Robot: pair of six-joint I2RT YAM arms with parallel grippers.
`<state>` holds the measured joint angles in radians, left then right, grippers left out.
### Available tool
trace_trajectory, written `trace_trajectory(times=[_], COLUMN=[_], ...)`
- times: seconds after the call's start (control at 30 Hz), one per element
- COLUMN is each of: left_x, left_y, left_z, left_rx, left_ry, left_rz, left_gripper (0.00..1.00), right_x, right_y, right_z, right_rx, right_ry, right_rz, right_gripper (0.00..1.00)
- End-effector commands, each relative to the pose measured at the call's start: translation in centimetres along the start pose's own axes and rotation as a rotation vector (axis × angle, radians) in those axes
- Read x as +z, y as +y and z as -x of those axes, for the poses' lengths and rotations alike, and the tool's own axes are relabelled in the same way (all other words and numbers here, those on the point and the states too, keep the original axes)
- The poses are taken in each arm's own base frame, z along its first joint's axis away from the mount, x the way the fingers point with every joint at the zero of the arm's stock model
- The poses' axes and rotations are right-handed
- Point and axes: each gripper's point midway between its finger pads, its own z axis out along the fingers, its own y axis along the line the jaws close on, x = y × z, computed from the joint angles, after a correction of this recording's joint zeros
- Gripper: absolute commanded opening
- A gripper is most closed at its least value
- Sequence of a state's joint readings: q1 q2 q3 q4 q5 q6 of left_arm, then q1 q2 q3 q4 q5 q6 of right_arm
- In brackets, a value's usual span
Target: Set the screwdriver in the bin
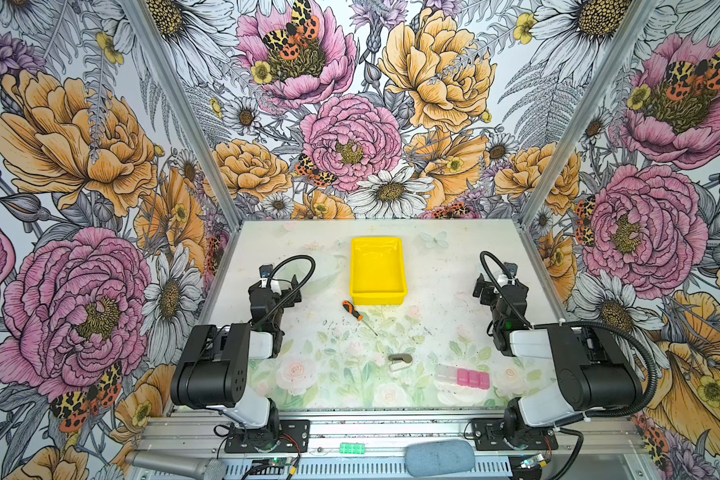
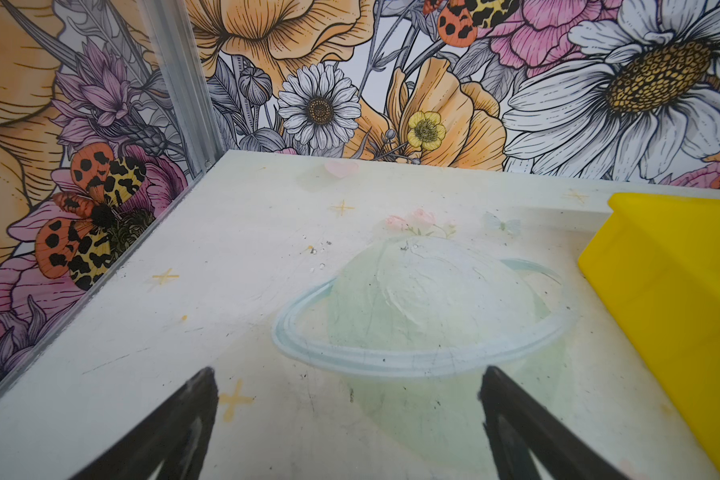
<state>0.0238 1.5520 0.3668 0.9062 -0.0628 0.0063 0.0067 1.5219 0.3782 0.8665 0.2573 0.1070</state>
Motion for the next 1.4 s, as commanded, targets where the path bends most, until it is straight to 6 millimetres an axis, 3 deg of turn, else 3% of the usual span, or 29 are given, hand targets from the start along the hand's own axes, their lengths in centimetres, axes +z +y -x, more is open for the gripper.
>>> trace_trajectory(times=[0.0,0.27,0.6,1.03,1.37], left_x=[0.2,0.2,-0.8,-5.5,-8.2], left_y=[-0.4,0.2,0.5,1.3,-0.8], left_z=[1.3,1.4,3.3,4.5,5.1], left_rx=[-0.008,-0.017,-0.034,-0.161,-0.269], left_ry=[-0.038,-0.036,0.014,0.131,0.196], left_rz=[-0.017,0.009,0.038,0.127,0.086], left_gripper=[0.99,0.99,0.99,0.99,0.99], right_x=[0.1,0.0,-1.1,-5.7,-9.5], right_y=[-0.2,-0.2,-0.8,-1.4,-1.9], right_z=[0.2,0.3,2.1,5.2,7.7], right_rx=[0.012,0.011,0.019,0.055,0.087], right_ry=[-0.017,-0.022,0.000,0.035,0.069], right_rz=[-0.010,-0.010,-0.034,-0.015,-0.020], right_gripper=[1.00,0.99,0.99,1.00,0.99])
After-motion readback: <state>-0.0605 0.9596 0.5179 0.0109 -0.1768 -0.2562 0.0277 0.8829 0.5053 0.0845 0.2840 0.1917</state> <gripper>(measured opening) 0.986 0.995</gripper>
